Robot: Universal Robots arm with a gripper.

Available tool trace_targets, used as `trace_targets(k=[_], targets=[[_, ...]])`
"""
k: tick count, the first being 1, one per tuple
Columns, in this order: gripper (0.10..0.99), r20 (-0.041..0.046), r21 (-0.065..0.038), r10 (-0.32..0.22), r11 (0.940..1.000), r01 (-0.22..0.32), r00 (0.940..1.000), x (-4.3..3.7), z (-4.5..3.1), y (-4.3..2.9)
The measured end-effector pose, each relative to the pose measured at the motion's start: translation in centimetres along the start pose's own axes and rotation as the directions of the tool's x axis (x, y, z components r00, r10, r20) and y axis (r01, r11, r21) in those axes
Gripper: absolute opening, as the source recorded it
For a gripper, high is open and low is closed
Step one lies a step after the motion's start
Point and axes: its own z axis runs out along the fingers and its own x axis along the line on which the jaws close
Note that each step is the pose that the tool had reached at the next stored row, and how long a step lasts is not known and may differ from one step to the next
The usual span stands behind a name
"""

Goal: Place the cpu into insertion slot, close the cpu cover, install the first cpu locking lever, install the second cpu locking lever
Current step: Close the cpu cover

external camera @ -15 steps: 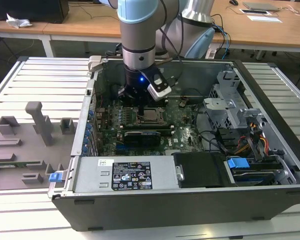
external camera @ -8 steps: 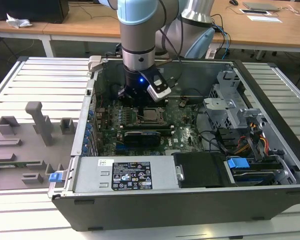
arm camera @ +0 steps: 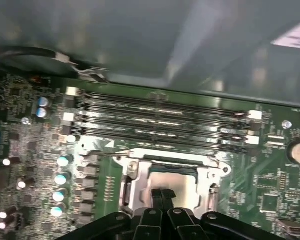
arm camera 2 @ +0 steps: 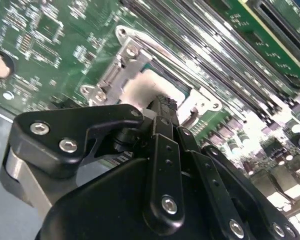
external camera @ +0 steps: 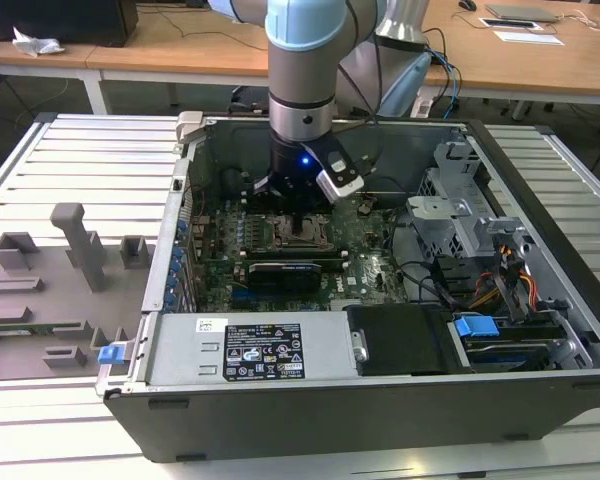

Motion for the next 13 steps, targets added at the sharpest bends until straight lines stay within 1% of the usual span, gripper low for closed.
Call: trace_targets(k=[1, 3, 6, 8, 13], targets=[[0.106, -0.0029, 0.0, 0.0, 1.0, 0.0, 1.0, -0.24, -0.01, -0.03], [0.106, -0.0035, 0.0, 0.0, 1.0, 0.0, 1.0, -0.32, -0.15, -0.03], [0.106, -0.0035, 0.0, 0.0, 1.0, 0.0, 1.0, -0.35, -0.81, -0.01], [0.106, -0.0036, 0.001, 0.0, 1.0, 0.0, 1.0, -0.38, -1.61, 0.01], [0.106, -0.0039, 0.004, 0.0, 1.0, 0.0, 1.0, -0.44, -2.99, 0.05]])
